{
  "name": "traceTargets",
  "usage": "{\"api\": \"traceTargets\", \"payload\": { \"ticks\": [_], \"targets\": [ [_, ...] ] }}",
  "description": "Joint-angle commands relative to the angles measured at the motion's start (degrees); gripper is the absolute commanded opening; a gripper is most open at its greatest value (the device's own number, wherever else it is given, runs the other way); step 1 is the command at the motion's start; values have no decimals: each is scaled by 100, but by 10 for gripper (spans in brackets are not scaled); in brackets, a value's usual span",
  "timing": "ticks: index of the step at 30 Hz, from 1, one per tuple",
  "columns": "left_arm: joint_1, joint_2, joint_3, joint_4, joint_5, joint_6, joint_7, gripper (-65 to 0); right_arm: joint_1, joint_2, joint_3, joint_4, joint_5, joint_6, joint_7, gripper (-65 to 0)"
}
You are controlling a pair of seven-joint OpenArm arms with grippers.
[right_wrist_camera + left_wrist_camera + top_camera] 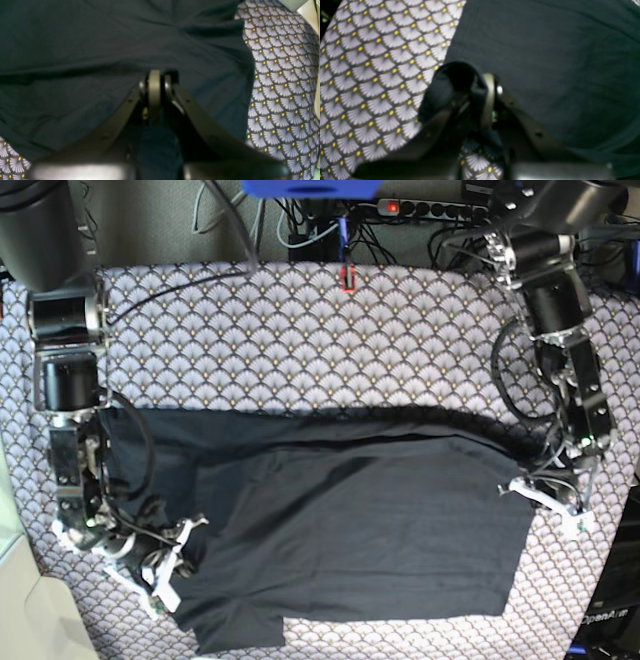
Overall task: Fold the T-shirt properly
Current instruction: 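Lift the shoulders and fold them toward the hem with both grippers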
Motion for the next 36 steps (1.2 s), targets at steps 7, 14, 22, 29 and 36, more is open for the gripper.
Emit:
{"api": "traceTargets", "payload": {
  "ticks": [7,14,22,29,36],
  "targets": [
    [-317,-97,-15,-599,-38,-14,-125,-650,547,57,20,-664,61,3,395,-650],
    [-326,-194,11,-1056,-38,-14,-626,-650,555,180,20,-875,52,3,624,-650],
    [-440,-246,11,-1179,-38,-14,-635,-650,757,373,73,-1068,52,-24,685,-650],
    [-484,-273,2,-1179,-47,-14,-635,-650,801,496,73,-1385,61,-24,843,-650],
    [-634,-229,-15,-1241,-47,-14,-679,-650,784,470,38,-1394,61,-24,852,-650]
  ]
}}
